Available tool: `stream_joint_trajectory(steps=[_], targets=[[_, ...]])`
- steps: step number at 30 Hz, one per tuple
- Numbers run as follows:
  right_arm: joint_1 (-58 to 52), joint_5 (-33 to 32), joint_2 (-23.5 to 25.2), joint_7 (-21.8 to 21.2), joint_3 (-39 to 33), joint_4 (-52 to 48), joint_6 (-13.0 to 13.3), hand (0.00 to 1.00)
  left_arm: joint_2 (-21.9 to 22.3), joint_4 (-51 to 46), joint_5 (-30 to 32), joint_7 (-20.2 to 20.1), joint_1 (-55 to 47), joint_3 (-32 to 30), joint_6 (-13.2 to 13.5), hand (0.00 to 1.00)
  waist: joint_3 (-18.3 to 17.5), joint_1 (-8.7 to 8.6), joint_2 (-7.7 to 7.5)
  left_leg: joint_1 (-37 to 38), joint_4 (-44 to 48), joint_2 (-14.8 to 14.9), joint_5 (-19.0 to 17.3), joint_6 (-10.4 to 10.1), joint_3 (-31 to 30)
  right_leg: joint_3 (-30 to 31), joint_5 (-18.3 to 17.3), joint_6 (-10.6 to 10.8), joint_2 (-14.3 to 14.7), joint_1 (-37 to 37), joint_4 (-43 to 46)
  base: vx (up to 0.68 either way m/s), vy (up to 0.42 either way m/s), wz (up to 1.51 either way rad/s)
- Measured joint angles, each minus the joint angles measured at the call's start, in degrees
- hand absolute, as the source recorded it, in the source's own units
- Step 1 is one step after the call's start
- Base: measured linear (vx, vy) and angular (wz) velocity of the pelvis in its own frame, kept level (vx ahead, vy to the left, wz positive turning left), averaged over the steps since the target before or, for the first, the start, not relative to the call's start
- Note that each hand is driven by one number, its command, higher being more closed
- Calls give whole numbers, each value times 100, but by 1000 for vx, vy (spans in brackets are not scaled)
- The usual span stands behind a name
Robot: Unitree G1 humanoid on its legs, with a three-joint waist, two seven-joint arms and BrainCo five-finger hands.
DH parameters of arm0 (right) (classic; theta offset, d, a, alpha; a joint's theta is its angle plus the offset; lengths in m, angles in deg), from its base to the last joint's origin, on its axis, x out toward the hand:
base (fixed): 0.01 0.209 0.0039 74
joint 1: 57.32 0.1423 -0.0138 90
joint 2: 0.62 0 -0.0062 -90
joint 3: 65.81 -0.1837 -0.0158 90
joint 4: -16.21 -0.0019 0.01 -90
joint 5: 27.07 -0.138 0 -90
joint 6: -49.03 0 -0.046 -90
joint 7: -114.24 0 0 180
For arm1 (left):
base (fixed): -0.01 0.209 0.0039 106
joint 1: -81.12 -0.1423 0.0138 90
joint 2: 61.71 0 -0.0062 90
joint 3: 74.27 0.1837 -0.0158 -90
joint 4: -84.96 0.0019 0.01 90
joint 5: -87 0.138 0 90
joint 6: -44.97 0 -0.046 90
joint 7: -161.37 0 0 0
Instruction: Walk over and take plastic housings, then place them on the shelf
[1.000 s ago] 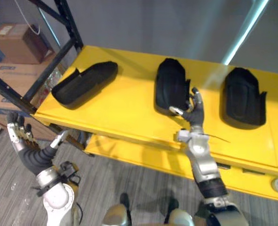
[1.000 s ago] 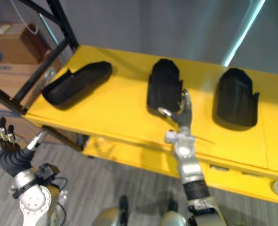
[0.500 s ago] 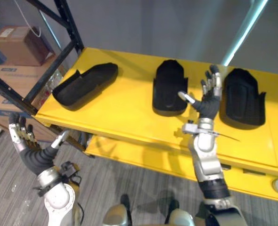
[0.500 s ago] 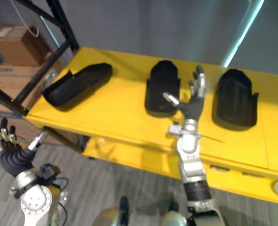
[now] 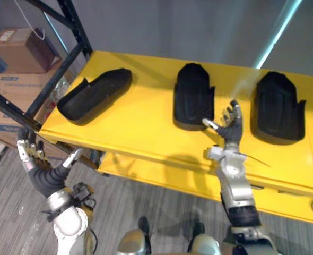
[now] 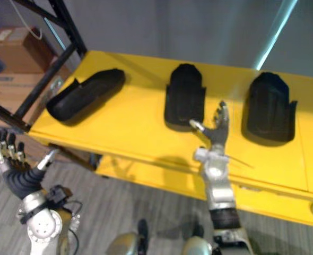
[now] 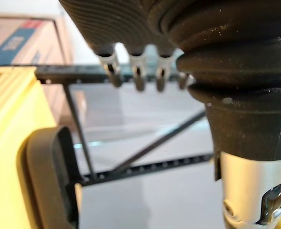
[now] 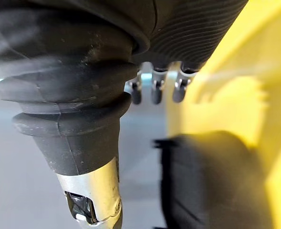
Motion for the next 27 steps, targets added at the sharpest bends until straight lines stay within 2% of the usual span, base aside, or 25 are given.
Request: stream_joint_trajectory(steps=[3, 10, 16, 21, 27], targets=[[1, -220, -79, -276, 92, 5, -161, 0, 0, 4, 1, 10, 25, 5, -30, 0, 1, -3, -2, 2, -3, 0, 0, 0, 40, 13, 0, 1, 0, -10, 1, -2, 2, -2], [34, -384, -270, -649, 136, 3, -299, 0, -4, 3, 5, 8, 75, 7, -86, 0, 27, -30, -48, 2, -1, 6, 0, 0, 39, 11, 1, 1, 7, -8, 1, 0, 0, 0], [37, -515, -364, -915, 178, 14, -305, 0, -8, 3, 7, 0, 117, 9, -222, 0, 42, -41, -91, 2, -1, 6, 0, 0, 38, 8, 3, 1, 9, -4, 0, 0, 0, 0], [13, -844, -374, -1143, 208, 16, -305, 0, -10, 3, 12, -5, 177, 14, -226, 0, 34, -56, -118, 2, 0, 10, 0, 0, 36, 7, 7, 2, 16, 7, -11, 0, 0, 0], [-51, -889, -373, -1279, 303, 5, -306, 0, -20, 2, 14, -9, 181, 18, -235, 0, 13, -59, -206, -4, 1, 13, -4, -3, 37, 8, 16, 7, 24, 18, -41, 0, 0, 0]])
